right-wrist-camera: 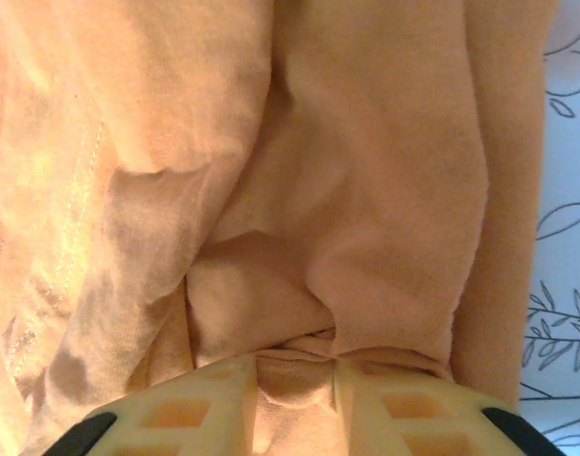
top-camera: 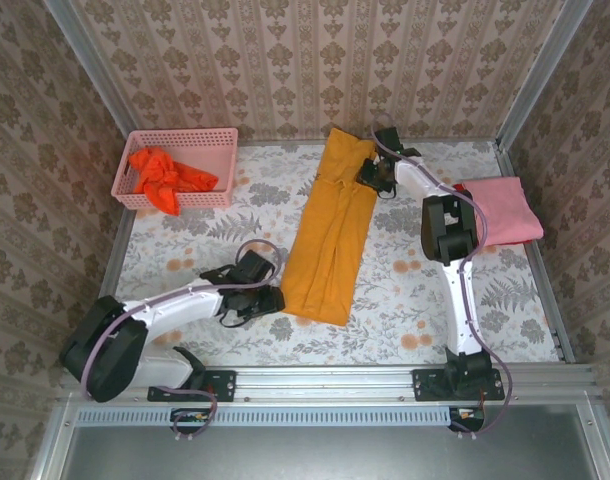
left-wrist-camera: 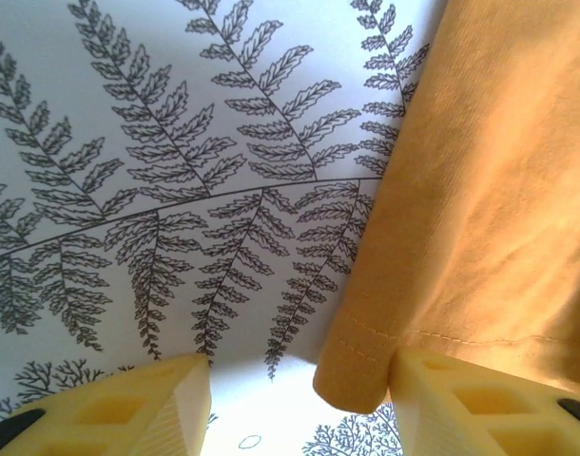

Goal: Fold and stack the t-shirts

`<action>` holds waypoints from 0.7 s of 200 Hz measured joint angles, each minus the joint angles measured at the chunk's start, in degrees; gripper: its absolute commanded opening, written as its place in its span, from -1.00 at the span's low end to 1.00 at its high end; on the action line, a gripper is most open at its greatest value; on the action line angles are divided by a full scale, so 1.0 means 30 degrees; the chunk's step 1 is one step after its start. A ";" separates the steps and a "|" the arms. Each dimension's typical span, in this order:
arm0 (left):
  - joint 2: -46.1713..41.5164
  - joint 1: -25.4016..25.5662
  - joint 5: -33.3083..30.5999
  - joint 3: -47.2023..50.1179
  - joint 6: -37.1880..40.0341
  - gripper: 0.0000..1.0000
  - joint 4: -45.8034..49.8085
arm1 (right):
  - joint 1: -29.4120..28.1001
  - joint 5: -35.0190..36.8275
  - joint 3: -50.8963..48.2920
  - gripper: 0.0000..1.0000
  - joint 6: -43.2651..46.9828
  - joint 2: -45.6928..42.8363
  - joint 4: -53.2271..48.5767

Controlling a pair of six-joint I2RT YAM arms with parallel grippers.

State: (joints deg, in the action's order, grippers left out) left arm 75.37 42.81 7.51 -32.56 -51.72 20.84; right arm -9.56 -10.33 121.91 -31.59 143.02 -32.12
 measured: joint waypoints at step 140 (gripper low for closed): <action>0.1967 -0.0714 0.2455 -0.3461 0.5894 -0.14 -0.0189 | -0.1253 -0.0175 -1.7405 0.19 0.1464 -1.3231 0.5253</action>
State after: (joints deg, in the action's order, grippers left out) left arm 81.28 40.66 14.87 -42.94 -34.04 20.27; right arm -13.32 -10.85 69.69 -27.20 103.33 -16.36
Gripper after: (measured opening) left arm 0.525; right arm 0.596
